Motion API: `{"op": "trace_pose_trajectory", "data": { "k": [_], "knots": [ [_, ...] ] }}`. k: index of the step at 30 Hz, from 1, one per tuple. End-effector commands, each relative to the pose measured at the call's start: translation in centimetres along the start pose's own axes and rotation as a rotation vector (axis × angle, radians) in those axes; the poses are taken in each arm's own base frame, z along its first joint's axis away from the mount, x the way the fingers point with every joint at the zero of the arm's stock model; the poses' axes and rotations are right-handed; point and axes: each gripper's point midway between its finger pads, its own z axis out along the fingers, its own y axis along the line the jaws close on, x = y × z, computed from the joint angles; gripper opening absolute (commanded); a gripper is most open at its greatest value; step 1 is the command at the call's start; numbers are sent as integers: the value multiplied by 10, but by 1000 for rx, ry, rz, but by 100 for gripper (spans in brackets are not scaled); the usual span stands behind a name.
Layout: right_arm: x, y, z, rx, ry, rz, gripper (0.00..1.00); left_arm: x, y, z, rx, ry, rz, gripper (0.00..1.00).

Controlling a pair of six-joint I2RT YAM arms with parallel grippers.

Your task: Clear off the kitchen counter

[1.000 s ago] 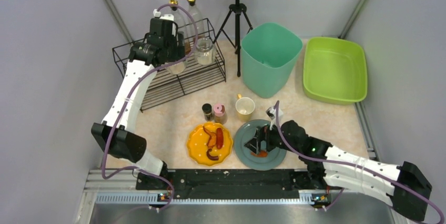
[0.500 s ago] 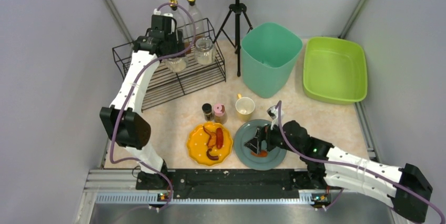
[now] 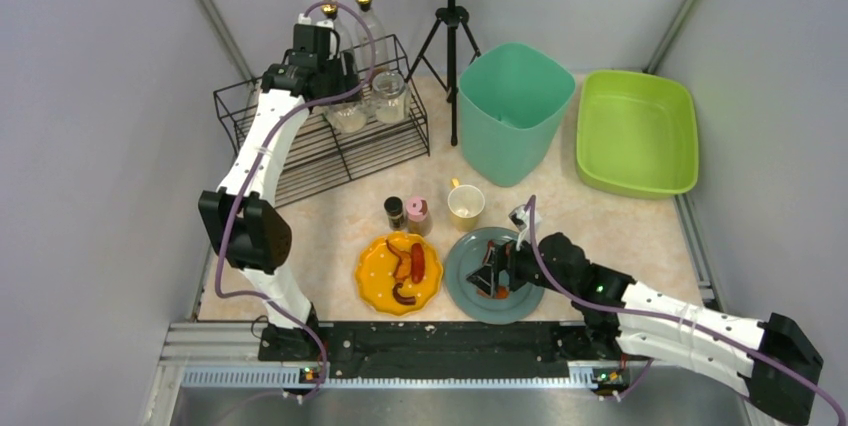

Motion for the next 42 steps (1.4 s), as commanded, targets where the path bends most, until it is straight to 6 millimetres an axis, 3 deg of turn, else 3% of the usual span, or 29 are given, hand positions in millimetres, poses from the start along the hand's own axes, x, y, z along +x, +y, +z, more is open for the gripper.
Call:
{"op": "trace_pose_trajectory", "data": {
  "k": [1, 5, 7, 18, 23, 28, 34, 39, 42],
  "knots": [
    [-9, 5, 2, -19, -33, 10, 99, -28, -14, -4, 60, -88, -42, 0],
    [-7, 4, 3, -19, -32, 12, 99, -29, -14, -7, 66, -97, -39, 42],
    [-7, 4, 4, -19, -33, 14, 99, -31, -16, -10, 75, -106, -34, 54],
    [-5, 4, 6, -24, -28, 25, 99, -46, -13, -39, 74, -152, 3, 98],
    [-5, 5, 5, -26, -27, 29, 99, -51, -13, -55, 84, -175, 5, 99],
    [-7, 3, 4, -8, -30, 14, 99, -48, -24, -86, 149, -213, 9, 99],
    [-14, 3, 2, 5, -51, 9, 99, -8, -48, -115, 211, -213, 51, 99],
    [-20, -3, -2, 64, -40, -4, 99, 35, -82, -138, 300, -198, 153, 99],
    [-25, -2, -8, 87, -29, -22, 99, 64, -87, -144, 339, -165, 180, 99]
  ]
}}
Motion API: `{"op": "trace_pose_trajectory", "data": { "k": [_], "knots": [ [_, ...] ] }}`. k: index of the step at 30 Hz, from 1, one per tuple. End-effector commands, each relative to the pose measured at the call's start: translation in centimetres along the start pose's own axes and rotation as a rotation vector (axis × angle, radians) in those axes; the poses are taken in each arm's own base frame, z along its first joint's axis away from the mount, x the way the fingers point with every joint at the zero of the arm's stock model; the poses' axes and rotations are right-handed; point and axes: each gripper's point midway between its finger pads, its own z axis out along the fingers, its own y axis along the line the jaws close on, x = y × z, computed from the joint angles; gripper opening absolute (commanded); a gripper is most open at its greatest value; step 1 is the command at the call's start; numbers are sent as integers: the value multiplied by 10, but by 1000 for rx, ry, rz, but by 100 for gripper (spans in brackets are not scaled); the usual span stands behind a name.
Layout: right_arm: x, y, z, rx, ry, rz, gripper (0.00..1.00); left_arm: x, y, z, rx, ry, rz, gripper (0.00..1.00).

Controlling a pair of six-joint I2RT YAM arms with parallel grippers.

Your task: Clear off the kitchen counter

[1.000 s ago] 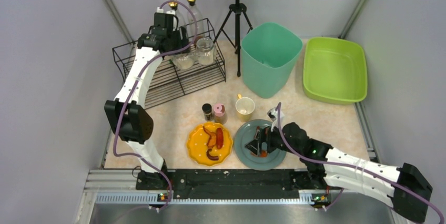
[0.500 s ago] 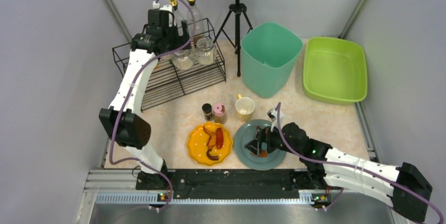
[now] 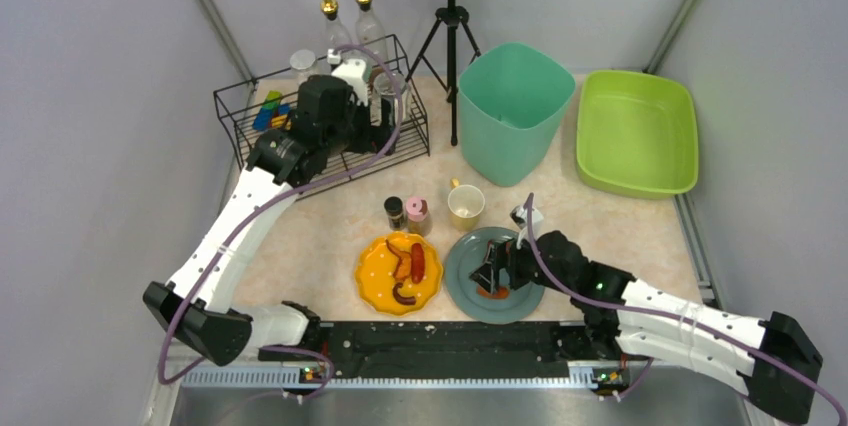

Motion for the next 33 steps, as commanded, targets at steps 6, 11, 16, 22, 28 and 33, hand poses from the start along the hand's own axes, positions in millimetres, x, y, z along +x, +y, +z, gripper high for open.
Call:
{"op": "trace_pose_trajectory", "data": {
  "k": [6, 11, 16, 22, 28, 33],
  "knots": [
    [-40, 11, -23, 38, -70, -60, 99, 83, -40, -11, 203, 122, 19, 99],
    [-51, 11, -32, 58, -95, -82, 99, 130, -40, -2, 188, 172, 15, 98],
    [-57, 14, -33, 71, -87, -92, 99, 148, -31, 4, 100, 201, -6, 95],
    [-58, 17, -28, 60, -85, -83, 99, 172, -16, 21, -48, 278, 12, 93],
    [-53, 15, -26, 58, -76, -73, 99, 181, 2, 38, -189, 330, 29, 87],
    [-49, 13, -26, 57, -75, -66, 99, 184, 5, 51, -229, 340, 49, 83]
  ]
}}
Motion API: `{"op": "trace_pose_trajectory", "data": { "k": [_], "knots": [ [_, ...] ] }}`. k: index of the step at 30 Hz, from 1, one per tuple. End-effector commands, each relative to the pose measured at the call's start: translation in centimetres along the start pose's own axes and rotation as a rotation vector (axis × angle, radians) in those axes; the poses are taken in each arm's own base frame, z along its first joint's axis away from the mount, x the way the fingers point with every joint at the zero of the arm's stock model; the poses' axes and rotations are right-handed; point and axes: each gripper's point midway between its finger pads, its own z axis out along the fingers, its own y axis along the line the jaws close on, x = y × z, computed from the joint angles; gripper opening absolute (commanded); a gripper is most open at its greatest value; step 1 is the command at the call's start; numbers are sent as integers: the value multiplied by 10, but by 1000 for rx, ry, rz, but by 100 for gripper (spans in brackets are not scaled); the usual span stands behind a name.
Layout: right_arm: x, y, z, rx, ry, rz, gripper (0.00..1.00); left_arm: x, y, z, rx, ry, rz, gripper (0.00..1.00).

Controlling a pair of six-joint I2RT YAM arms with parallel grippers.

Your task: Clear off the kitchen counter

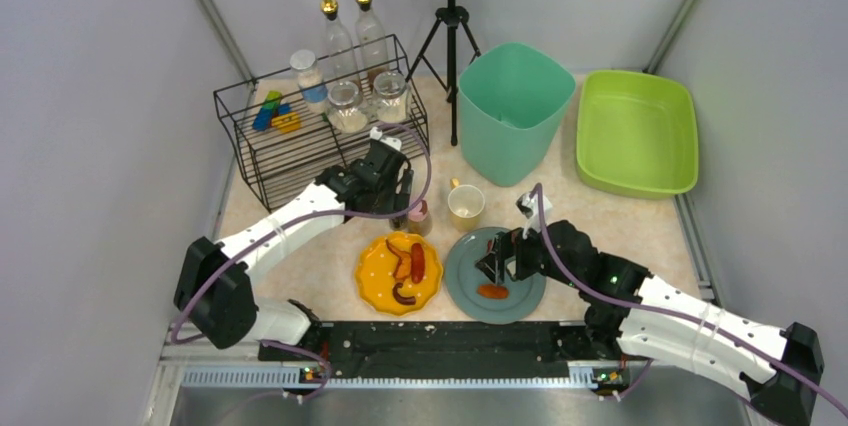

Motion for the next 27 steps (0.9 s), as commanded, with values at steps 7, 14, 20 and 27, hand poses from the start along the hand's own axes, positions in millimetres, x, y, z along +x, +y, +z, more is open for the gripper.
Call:
{"op": "trace_pose_trajectory", "data": {
  "k": [7, 14, 20, 27],
  "knots": [
    [-5, 4, 1, -24, -32, 18, 99, -26, -5, 9, -25, -60, -19, 81],
    [-3, 3, 2, -24, -29, 18, 99, -29, -15, 16, 3, -42, -11, 75],
    [-2, 3, 3, -23, -28, 17, 99, -28, -20, 18, 22, -35, -12, 71],
    [-2, 2, 3, -17, -27, 13, 99, -26, -23, 18, 40, -23, -4, 68]
  ]
}}
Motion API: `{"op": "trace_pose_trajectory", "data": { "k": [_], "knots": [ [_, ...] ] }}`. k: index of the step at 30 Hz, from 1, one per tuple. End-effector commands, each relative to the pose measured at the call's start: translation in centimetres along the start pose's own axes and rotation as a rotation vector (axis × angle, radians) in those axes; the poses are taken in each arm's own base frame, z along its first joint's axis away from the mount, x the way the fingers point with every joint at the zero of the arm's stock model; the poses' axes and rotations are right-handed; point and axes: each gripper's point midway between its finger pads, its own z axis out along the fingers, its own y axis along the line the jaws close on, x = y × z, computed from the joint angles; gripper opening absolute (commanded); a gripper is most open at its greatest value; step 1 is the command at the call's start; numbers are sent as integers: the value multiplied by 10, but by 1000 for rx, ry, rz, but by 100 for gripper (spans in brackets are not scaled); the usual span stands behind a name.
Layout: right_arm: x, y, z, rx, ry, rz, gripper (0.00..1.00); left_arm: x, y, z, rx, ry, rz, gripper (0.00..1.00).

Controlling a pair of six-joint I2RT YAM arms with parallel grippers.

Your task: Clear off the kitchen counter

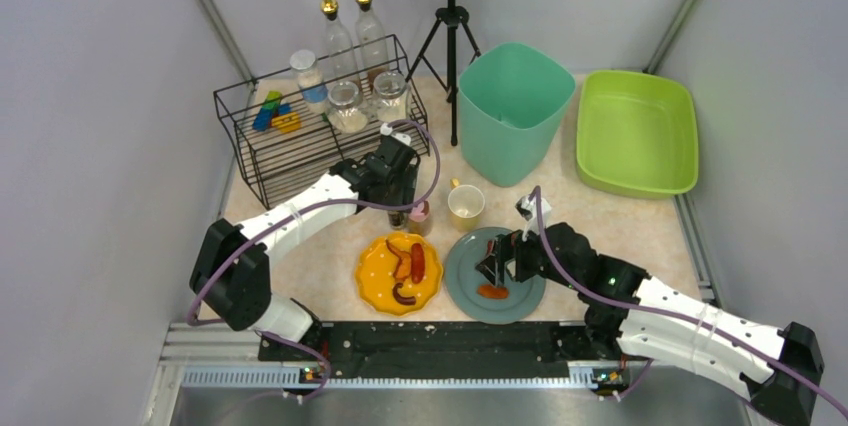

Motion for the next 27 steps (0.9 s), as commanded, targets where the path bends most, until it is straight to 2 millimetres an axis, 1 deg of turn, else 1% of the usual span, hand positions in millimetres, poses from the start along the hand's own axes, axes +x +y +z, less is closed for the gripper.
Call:
{"op": "trace_pose_trajectory", "data": {
  "k": [1, 7, 11, 18, 22, 27],
  "knots": [
    [-8, 4, 1, -15, -33, 8, 99, -15, -11, -6, 48, -39, -11, 67],
    [-9, 7, 2, -24, -32, 9, 99, -14, -10, -6, 42, -32, -2, 67],
    [-10, 8, 2, -29, -32, 8, 99, -12, -13, -2, 52, -22, -3, 66],
    [-7, 5, 3, -25, -31, 13, 99, -8, -17, 2, 64, -5, -2, 59],
    [-5, 5, 3, -24, -27, 15, 99, -7, -16, 2, 65, -3, -1, 49],
    [-2, 4, 5, -27, -25, 22, 99, -11, -9, -5, 36, -17, 1, 25]
  ]
}}
